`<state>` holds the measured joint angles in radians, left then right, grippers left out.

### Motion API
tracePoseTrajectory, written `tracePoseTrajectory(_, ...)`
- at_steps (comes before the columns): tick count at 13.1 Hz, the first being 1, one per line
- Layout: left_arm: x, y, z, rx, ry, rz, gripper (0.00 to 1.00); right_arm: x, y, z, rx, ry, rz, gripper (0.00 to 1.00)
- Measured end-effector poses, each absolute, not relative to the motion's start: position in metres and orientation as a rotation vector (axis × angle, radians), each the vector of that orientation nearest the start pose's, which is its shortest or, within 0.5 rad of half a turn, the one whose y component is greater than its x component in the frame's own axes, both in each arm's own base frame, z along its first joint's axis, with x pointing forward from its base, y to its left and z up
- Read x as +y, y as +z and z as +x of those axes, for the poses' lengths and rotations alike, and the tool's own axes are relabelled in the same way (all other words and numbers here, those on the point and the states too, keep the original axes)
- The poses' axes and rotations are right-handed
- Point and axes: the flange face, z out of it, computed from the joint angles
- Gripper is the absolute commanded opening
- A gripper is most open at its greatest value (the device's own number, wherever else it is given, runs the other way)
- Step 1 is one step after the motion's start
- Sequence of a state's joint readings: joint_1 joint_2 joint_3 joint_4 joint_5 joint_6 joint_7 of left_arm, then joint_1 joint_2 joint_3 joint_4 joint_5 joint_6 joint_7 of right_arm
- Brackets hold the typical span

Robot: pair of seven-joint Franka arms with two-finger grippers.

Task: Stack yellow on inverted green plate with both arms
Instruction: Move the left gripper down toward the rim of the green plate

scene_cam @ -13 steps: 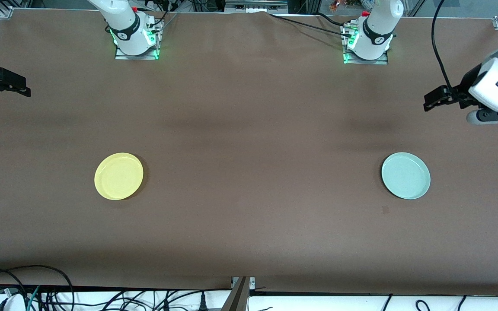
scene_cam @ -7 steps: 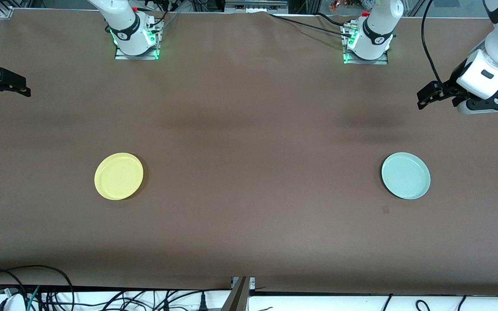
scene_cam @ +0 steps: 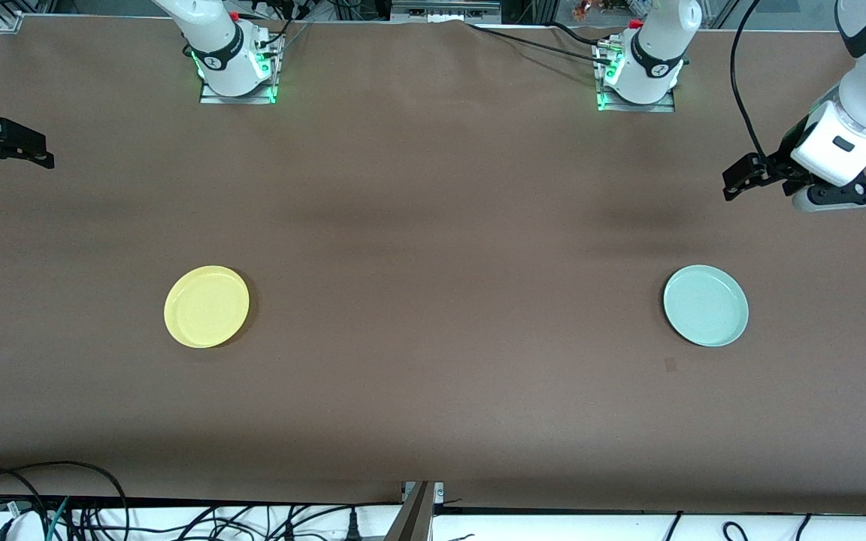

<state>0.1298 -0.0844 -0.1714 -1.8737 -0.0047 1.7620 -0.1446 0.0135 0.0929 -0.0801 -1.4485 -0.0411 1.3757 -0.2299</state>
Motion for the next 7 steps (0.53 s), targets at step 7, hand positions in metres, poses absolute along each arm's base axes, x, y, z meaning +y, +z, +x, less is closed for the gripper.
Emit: tracePoseTrajectory(7,-0.009,0.529,0.554,-0.104,0.090,-3.139,1.00,-0.044,0.614,0.560,-0.239,0.271,-3.144,1.00)
